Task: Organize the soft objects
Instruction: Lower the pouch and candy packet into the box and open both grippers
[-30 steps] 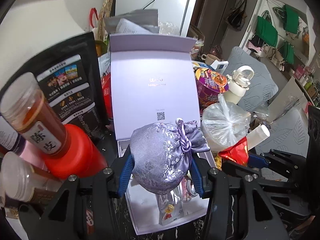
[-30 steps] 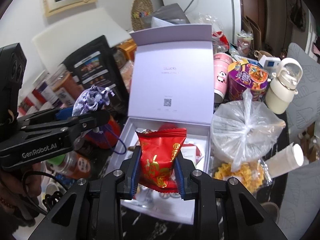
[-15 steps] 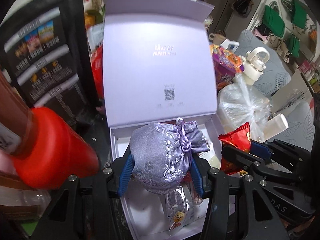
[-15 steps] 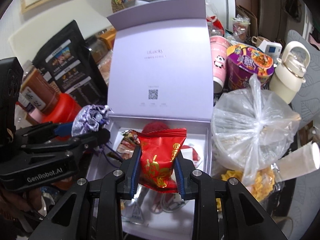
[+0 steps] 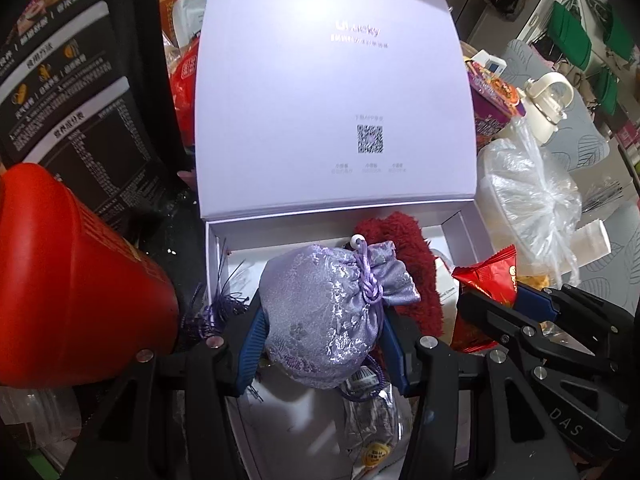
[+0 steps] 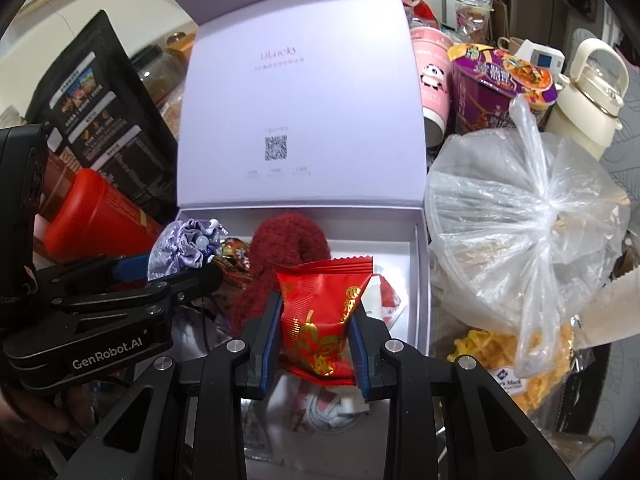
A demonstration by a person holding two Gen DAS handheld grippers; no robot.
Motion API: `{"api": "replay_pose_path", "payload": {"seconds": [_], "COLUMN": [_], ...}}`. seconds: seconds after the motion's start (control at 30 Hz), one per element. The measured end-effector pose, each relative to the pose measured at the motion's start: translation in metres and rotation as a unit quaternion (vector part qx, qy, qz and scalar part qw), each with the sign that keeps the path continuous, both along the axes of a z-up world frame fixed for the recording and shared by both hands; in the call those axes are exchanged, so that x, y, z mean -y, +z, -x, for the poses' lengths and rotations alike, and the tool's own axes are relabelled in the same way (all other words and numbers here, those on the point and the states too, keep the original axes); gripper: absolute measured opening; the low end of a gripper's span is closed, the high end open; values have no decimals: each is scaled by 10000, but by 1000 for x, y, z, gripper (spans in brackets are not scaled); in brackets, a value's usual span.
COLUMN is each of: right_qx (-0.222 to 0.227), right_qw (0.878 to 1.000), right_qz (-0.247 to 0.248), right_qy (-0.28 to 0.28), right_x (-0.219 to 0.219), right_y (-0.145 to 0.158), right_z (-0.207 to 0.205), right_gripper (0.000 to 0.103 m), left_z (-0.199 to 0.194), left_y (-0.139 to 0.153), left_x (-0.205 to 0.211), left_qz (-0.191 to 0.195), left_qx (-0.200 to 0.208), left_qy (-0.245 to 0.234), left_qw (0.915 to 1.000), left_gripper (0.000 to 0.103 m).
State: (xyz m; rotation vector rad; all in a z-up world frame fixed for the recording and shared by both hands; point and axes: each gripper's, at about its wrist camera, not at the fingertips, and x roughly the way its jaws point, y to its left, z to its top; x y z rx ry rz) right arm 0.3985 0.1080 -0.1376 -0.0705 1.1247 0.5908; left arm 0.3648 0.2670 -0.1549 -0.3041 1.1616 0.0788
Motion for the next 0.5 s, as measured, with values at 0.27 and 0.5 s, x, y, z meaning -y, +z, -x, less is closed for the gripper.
{"api": "replay_pose_path", "payload": {"seconds": [0.27, 0.5], "right_qx": [-78, -180], "right_qw": [9999, 9997], "right_qz": [103, 130], "right_qy": [-57, -133], "right_x": [-6, -7], "right_y": [-12, -13], "right_z": [-7, -7], "right_gripper": [30, 43], "left_z": [-7, -7], "left_y": [-20, -22], "left_x": [0, -3], "left_qz": [-44, -38], "left_qx": [-366, -404], "left_qy": [80, 79], "left_qw": [9993, 9991], "left_gripper": [51, 51]}}
